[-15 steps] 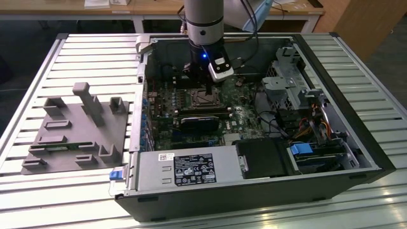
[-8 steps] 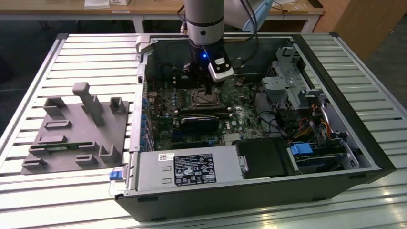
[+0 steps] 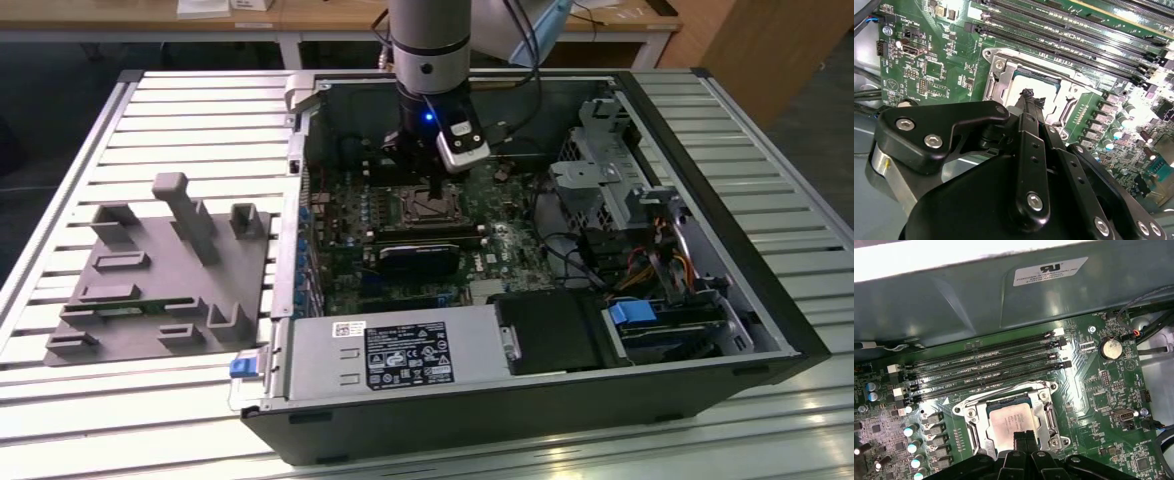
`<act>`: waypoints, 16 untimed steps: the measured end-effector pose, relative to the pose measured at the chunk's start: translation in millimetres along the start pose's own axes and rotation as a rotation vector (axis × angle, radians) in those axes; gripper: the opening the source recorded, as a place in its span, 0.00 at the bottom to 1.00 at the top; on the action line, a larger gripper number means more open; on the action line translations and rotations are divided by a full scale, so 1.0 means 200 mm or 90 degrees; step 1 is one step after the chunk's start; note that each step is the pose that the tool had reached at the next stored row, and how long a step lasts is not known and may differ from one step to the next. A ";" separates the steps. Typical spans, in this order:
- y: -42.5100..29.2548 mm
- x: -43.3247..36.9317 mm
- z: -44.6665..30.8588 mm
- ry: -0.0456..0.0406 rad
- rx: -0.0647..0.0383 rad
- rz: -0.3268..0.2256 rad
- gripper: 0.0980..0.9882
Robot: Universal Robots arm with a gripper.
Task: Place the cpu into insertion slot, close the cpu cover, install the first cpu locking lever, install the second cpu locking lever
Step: 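Install the second cpu locking lever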
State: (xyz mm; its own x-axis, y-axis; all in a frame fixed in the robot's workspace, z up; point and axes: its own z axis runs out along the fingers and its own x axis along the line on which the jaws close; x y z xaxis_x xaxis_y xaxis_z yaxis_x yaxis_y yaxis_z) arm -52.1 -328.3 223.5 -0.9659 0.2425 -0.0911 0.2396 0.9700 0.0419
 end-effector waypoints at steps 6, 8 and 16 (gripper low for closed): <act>0.000 0.000 0.000 0.0006 0.000 0.000 0.01; 0.000 0.000 -0.006 0.0006 0.000 0.000 0.01; -0.013 -0.006 -0.030 0.0006 0.000 0.000 0.01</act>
State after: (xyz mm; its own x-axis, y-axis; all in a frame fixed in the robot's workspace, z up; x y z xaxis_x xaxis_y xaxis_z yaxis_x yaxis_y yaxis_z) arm -52.1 -331.3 229.4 -0.9659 0.2426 -0.0902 0.2397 0.9700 0.0418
